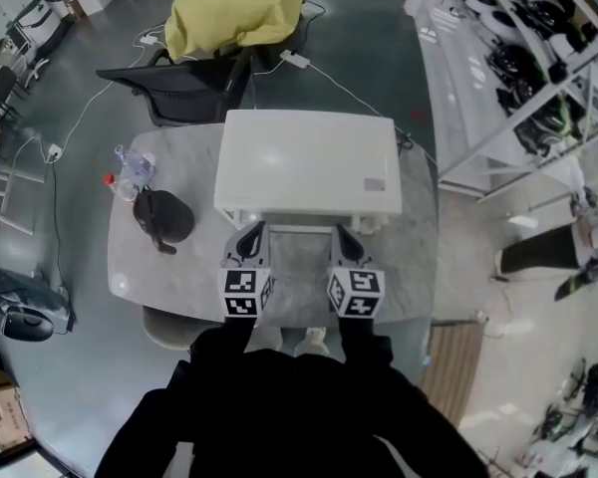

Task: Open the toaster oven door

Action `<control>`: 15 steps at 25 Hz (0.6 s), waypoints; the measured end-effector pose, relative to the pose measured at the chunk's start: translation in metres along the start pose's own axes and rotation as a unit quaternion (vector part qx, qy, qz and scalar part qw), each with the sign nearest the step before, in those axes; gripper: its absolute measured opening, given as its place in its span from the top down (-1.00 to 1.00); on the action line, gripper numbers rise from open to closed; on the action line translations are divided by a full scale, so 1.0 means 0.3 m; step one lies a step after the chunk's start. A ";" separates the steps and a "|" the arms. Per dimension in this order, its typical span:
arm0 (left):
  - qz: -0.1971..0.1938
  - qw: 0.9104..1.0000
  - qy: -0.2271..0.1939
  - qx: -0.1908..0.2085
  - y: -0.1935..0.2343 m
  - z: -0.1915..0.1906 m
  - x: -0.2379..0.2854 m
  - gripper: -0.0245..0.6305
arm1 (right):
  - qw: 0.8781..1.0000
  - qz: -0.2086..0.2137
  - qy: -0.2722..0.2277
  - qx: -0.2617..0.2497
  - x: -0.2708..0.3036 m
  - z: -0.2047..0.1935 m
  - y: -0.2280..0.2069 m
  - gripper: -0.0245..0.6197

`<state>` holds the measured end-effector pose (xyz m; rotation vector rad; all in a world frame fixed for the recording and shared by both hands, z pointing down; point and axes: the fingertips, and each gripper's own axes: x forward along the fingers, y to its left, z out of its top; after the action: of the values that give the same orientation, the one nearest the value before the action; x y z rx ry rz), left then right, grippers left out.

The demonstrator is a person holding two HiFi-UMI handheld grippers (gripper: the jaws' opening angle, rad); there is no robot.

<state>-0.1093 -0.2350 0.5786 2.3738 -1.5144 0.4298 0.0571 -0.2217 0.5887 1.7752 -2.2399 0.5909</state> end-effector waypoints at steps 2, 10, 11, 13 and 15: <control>-0.003 1.000 0.008 0.000 0.003 -0.019 0.006 0.92 | 1.000 -0.001 -0.002 -0.014 0.001 -0.001 0.004 0.91; -0.014 1.000 0.010 -0.006 -0.002 -0.024 0.004 0.92 | 1.000 -0.010 -0.005 -0.020 -0.006 -0.004 0.003 0.91; -0.014 1.000 0.010 -0.006 -0.003 -0.029 0.001 0.92 | 1.000 -0.009 -0.005 -0.021 -0.008 -0.010 0.002 0.91; -0.013 1.000 0.007 -0.009 -0.006 -0.036 -0.006 0.92 | 1.000 -0.005 -0.003 -0.020 -0.014 -0.019 0.003 0.91; -0.013 1.000 0.006 -0.009 -0.008 -0.038 -0.013 0.92 | 1.000 -0.002 0.000 -0.022 -0.021 -0.024 0.005 0.91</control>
<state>-0.1096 -0.2263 0.5873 2.3686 -1.4750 0.4220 0.0567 -0.2128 0.5923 1.7582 -2.2305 0.5372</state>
